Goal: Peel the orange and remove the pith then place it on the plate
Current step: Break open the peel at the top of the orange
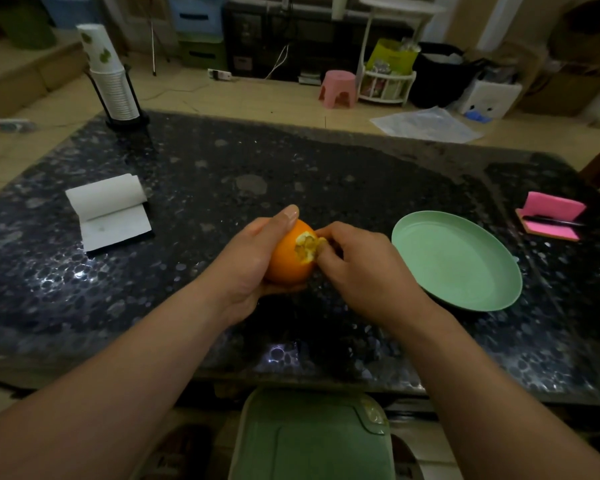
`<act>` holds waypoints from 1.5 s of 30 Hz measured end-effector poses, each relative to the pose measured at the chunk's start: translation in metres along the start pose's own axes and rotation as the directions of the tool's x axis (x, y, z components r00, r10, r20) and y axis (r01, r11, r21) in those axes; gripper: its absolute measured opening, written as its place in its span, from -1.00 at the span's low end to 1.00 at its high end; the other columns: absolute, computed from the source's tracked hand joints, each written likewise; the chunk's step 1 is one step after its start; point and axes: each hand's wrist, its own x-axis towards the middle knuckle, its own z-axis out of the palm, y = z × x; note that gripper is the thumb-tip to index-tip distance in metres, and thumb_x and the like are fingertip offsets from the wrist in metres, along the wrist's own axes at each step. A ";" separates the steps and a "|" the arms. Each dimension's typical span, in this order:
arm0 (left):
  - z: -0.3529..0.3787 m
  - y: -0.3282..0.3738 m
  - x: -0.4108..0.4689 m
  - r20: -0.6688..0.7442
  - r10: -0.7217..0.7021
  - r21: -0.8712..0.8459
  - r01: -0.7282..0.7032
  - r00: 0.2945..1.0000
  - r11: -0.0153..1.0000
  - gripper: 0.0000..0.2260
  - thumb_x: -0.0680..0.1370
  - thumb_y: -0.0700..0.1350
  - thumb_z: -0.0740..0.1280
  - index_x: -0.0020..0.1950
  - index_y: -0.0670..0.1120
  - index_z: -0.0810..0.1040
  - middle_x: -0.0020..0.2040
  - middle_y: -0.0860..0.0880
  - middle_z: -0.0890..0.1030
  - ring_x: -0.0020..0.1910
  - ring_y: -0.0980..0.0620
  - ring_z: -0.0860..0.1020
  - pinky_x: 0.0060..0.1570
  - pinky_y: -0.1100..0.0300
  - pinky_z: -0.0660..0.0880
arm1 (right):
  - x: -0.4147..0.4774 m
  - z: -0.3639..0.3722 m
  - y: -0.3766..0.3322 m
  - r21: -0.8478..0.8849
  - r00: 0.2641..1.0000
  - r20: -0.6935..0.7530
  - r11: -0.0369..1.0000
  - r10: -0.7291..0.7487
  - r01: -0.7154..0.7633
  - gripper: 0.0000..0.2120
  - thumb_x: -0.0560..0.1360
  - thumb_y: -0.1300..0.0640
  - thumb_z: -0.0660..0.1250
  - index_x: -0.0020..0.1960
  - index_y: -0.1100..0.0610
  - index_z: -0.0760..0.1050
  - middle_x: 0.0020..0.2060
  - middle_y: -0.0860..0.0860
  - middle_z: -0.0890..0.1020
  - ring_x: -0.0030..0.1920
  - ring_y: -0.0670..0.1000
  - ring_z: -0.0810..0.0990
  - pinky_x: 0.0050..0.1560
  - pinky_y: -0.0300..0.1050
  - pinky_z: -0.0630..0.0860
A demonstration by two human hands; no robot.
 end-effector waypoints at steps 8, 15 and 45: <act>0.003 -0.002 0.002 -0.001 0.005 -0.030 -0.005 1.000 1.000 -0.59 0.60 0.25 0.40 0.29 0.00 0.57 0.20 -0.18 0.71 0.01 -0.12 0.72 0.02 -0.20 0.70 | 0.003 0.004 0.002 0.078 0.993 -0.108 0.997 0.037 -0.029 -0.85 0.63 0.03 0.33 0.10 -0.06 0.67 -0.26 -0.13 0.66 -0.25 -0.13 0.62 -0.26 -0.14 0.45; -0.004 0.004 0.001 0.021 -0.056 -0.253 0.059 0.998 0.966 -0.50 0.59 0.28 0.36 0.30 -0.09 0.60 0.06 -0.17 0.76 -0.11 -0.10 0.74 -0.25 -0.01 0.70 | 0.003 0.006 0.002 0.463 0.983 -0.123 0.884 0.134 -0.062 -0.79 0.65 0.20 0.33 0.11 0.00 0.72 -0.19 -0.06 0.74 -0.22 -0.12 0.71 -0.27 -0.27 0.57; -0.028 -0.018 0.039 -0.120 -0.196 -0.566 0.095 0.973 0.819 -0.39 0.47 0.23 0.57 0.43 0.03 0.51 0.31 -0.29 0.62 0.11 -0.40 0.70 -0.08 -0.21 0.69 | 0.024 0.032 0.040 0.316 0.915 -0.070 0.879 0.397 -0.357 -0.73 0.66 -0.08 0.35 -0.10 0.02 0.71 -0.22 -0.04 0.73 -0.16 -0.03 0.72 -0.11 0.05 0.68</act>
